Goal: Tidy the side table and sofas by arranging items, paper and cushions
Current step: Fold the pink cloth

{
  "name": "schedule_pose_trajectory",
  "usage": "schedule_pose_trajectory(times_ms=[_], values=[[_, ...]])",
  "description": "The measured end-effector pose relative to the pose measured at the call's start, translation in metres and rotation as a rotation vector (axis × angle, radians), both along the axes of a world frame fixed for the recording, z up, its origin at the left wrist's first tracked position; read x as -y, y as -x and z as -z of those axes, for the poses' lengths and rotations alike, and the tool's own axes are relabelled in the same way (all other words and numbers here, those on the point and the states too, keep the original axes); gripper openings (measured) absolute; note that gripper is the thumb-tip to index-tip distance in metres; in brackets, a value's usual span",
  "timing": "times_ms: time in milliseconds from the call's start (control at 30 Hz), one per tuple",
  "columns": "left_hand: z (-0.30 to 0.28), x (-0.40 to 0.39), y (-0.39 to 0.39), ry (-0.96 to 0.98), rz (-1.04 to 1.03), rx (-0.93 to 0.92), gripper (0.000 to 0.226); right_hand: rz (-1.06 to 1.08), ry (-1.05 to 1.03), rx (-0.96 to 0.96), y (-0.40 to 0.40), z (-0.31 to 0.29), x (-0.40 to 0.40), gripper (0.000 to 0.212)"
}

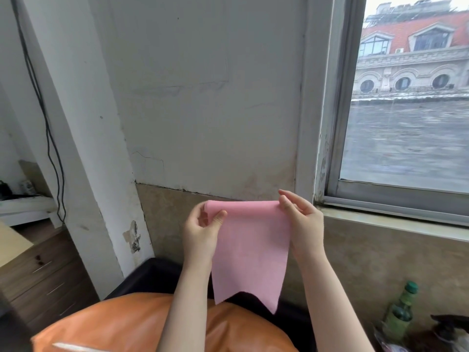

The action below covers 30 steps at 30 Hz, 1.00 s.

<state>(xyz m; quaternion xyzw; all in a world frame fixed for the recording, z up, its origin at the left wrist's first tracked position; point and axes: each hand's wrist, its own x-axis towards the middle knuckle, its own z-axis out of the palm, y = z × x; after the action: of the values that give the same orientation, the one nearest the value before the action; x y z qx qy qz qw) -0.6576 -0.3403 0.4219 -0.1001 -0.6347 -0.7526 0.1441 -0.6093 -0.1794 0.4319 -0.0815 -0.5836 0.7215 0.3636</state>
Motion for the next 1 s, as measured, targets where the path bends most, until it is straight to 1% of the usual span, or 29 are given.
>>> schedule_pose_trajectory(times_ms=[67, 200, 267, 333, 367, 400, 467, 567, 600, 633, 700, 800, 867, 933, 1000], values=[[0.0009, 0.0006, 0.0001, 0.006, -0.045, -0.001, 0.013, -0.034, -0.009, 0.006, -0.0012, 0.0, 0.0, 0.014], [0.001, 0.0002, -0.0001, -0.025, -0.078, 0.011, 0.012, -0.185, -0.174, 0.122, -0.0018, 0.0013, -0.0012, 0.031], [0.0004, 0.0002, 0.0014, 0.011, -0.104, -0.002, 0.007, -0.228, -0.224, 0.156, -0.0005, 0.0029, -0.0006, 0.034], [0.0015, 0.0018, 0.0031, 0.086, -0.105, -0.009, 0.029, -0.164, -0.282, 0.181, 0.0002, 0.0036, 0.0017, 0.023], [0.0014, 0.0024, 0.0031, 0.118, -0.089, -0.014, 0.036, -0.119, -0.301, 0.184, 0.001, 0.0042, 0.0025, 0.013], [0.0004, 0.0028, 0.0022, 0.144, -0.071, -0.021, 0.038, -0.075, -0.309, 0.186, 0.0023, 0.0054, 0.0029, 0.01], [-0.0004, 0.0021, 0.0, 0.169, -0.022, -0.026, 0.035, 0.008, -0.303, 0.182, 0.0043, 0.0072, 0.0025, 0.025], [-0.001, 0.0013, -0.001, 0.183, -0.013, -0.032, 0.032, 0.028, -0.292, 0.168, 0.0041, 0.006, 0.002, 0.034], [-0.0006, 0.0012, -0.0007, 0.184, -0.028, -0.035, 0.035, 0.019, -0.286, 0.165, 0.0034, 0.0055, 0.0023, 0.032], [-0.0008, 0.001, -0.0011, 0.177, -0.044, -0.043, 0.039, 0.015, -0.271, 0.161, 0.0026, 0.0047, 0.0027, 0.026], [-0.0018, 0.0006, -0.0025, 0.133, -0.072, -0.068, 0.041, 0.005, -0.218, 0.143, 0.0, 0.0026, 0.0039, 0.007], [-0.0054, 0.0001, -0.0054, 0.086, -0.105, -0.083, 0.035, 0.005, -0.153, 0.082, -0.0018, 0.0018, 0.0045, 0.012], [-0.0069, 0.0008, -0.0061, 0.073, -0.116, -0.073, 0.026, -0.02, -0.161, 0.07, -0.0029, 0.0009, 0.0043, 0.014], [-0.0075, 0.0026, -0.0057, 0.034, -0.122, -0.053, 0.013, -0.136, -0.179, 0.085, -0.0047, 0.0022, 0.0026, 0.02], [-0.0081, 0.0042, -0.0053, 0.01, -0.143, -0.044, 0.013, -0.229, -0.198, 0.107, -0.0043, 0.0043, -0.0007, 0.03]])
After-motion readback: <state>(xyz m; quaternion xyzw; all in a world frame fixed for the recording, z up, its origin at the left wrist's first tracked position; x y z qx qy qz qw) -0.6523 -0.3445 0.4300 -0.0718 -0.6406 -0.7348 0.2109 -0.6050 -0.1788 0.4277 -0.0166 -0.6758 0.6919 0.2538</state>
